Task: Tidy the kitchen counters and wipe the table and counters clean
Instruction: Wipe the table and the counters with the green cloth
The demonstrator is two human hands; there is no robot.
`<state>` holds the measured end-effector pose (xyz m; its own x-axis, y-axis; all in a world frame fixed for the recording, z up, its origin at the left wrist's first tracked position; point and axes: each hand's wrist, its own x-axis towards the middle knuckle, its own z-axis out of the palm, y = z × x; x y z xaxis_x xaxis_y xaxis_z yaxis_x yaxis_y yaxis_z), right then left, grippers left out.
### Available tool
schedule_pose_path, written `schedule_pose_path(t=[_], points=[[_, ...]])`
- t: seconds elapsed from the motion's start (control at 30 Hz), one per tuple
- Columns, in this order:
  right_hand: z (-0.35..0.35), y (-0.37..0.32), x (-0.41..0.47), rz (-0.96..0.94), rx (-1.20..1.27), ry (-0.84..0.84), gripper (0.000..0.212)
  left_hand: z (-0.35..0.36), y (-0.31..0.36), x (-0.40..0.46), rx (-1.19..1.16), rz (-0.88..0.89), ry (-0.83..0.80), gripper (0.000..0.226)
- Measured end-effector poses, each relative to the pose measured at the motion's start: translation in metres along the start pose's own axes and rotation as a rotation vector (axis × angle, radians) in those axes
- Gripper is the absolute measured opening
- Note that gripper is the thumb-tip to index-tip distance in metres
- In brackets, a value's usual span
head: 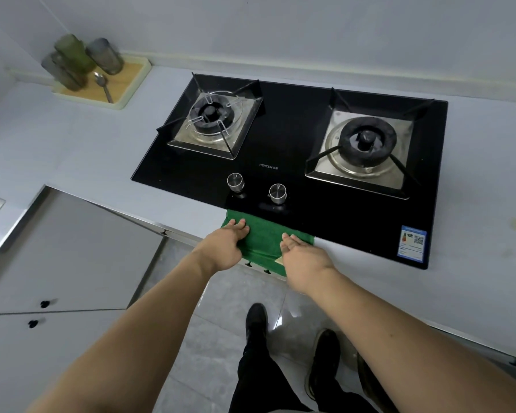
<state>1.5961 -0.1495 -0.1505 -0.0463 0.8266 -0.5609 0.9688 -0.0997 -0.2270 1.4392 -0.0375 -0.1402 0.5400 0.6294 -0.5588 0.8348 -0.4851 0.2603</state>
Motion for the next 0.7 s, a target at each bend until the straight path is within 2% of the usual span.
schedule_pose_path(t=[0.1,0.23,0.3,0.43,0.57,0.7], points=[[0.002,0.008,-0.006,0.010,0.007,-0.012,0.059,-0.001,0.000,-0.003,-0.039,-0.003,0.114,0.069],[0.007,0.016,-0.014,0.027,0.012,-0.021,0.063,0.007,0.002,-0.006,0.034,0.037,0.088,0.068],[0.009,0.021,-0.019,0.032,0.024,-0.021,0.065,0.010,0.006,-0.007,0.046,0.039,0.127,0.065],[0.012,0.038,-0.034,0.044,0.042,-0.010,0.069,0.005,0.016,-0.003,-0.001,-0.073,0.281,0.066],[0.016,0.052,-0.047,0.068,0.066,0.006,0.070,0.020,0.033,-0.001,0.044,-0.136,0.019,0.072],[0.022,0.066,-0.064,0.087,0.070,0.024,0.072,0.032,0.039,0.003,0.108,-0.195,-0.009,0.067]])
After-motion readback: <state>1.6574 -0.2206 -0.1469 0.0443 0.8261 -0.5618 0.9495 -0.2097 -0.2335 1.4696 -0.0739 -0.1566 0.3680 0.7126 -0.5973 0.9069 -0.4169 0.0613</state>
